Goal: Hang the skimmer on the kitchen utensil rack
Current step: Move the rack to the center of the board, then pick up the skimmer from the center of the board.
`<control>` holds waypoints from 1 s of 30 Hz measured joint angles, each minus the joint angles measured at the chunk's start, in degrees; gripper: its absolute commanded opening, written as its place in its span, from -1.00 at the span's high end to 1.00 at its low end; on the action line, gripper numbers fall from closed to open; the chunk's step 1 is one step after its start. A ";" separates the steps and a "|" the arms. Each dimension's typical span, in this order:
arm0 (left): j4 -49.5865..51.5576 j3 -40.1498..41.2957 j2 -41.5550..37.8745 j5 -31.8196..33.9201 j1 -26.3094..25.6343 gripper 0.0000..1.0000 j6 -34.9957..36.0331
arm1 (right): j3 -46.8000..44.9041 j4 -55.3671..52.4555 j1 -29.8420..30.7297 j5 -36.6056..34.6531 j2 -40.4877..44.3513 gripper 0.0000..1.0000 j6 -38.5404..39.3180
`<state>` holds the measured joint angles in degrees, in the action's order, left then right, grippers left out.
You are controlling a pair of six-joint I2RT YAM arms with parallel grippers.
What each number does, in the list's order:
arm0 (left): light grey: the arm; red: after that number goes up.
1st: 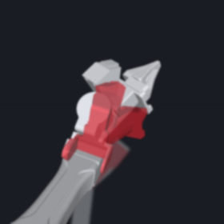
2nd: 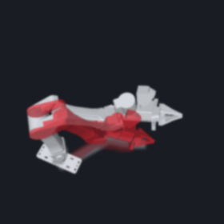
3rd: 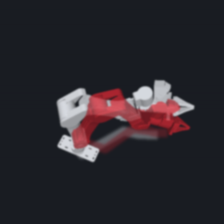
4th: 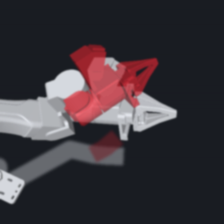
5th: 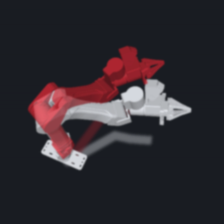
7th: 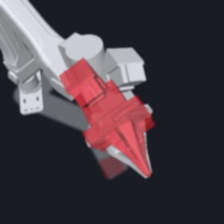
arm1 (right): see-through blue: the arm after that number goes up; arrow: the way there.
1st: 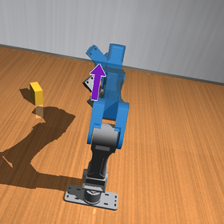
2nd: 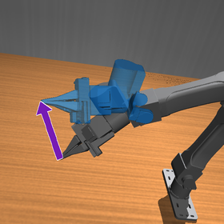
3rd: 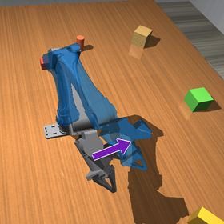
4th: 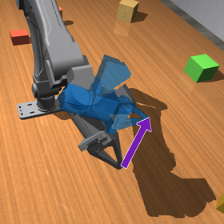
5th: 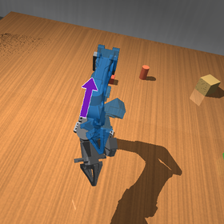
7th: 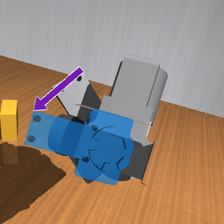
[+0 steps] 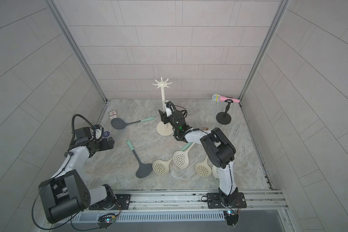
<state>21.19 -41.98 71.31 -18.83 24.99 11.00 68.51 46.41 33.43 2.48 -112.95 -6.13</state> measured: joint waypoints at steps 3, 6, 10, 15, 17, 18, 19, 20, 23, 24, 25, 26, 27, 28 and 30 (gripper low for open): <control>1.18 -3.13 1.33 -0.09 0.11 -1.00 0.02 | -4.33 -0.76 -0.39 -0.28 2.93 -0.65 -0.33; 2.97 -7.82 4.11 0.00 0.35 -1.00 0.11 | -9.46 -2.95 -0.74 -1.16 7.98 -0.69 -0.59; 5.81 -15.74 9.66 0.02 1.01 -1.00 0.26 | -17.33 -4.81 -0.98 -2.47 17.14 -0.67 -2.03; 10.51 -26.27 18.71 -1.29 1.42 -1.00 0.15 | -25.94 -8.07 -0.79 -3.93 27.69 -0.60 -4.92; 12.81 -30.47 22.51 -2.73 1.60 -1.00 0.15 | -28.02 -10.08 -0.50 -4.48 30.69 -0.59 -5.77; 13.94 -32.68 24.65 -3.65 1.62 -1.00 0.13 | -28.96 -11.26 -0.26 -4.72 32.26 -0.58 -6.23; 15.02 -34.82 26.75 -4.52 1.62 -1.00 -0.02 | -29.83 -12.31 0.02 -4.92 33.77 -0.58 -6.62; 15.98 -36.65 28.57 -5.31 1.62 -0.99 -0.09 | -30.56 -13.05 0.26 -5.07 34.88 -0.58 -6.93; 18.60 -41.29 33.73 -7.76 1.62 -0.90 -0.22 | -33.03 -14.93 0.98 -5.53 38.73 -0.58 -7.89; 19.30 -42.42 35.30 -8.68 1.62 -0.88 -0.46 | -33.83 -15.54 1.16 -5.66 39.93 -0.57 -8.04; 19.96 -43.21 36.61 -9.53 1.62 -0.87 -0.57 | -34.53 -16.22 1.38 -5.84 40.98 -0.57 -8.15; 20.28 -43.63 37.53 -10.03 1.62 -0.84 -0.66 | -35.01 -16.63 1.46 -6.03 41.59 -0.58 -8.26; 20.81 -44.02 38.58 -10.80 1.62 -0.82 -0.90 | -35.63 -17.03 1.55 -6.25 42.25 -0.57 -8.33; 21.18 -44.22 39.43 -11.37 1.62 -0.80 -1.07 | -36.20 -17.25 1.55 -6.47 42.71 -0.57 -8.37; 22.08 -44.70 40.92 -12.48 1.62 -0.78 -1.46 | -37.22 -17.68 1.55 -6.82 43.32 -0.58 -8.50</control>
<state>43.27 -86.67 112.22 -31.31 26.61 9.54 31.29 28.73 34.98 -4.34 -69.63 -14.63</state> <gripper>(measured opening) 0.898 0.788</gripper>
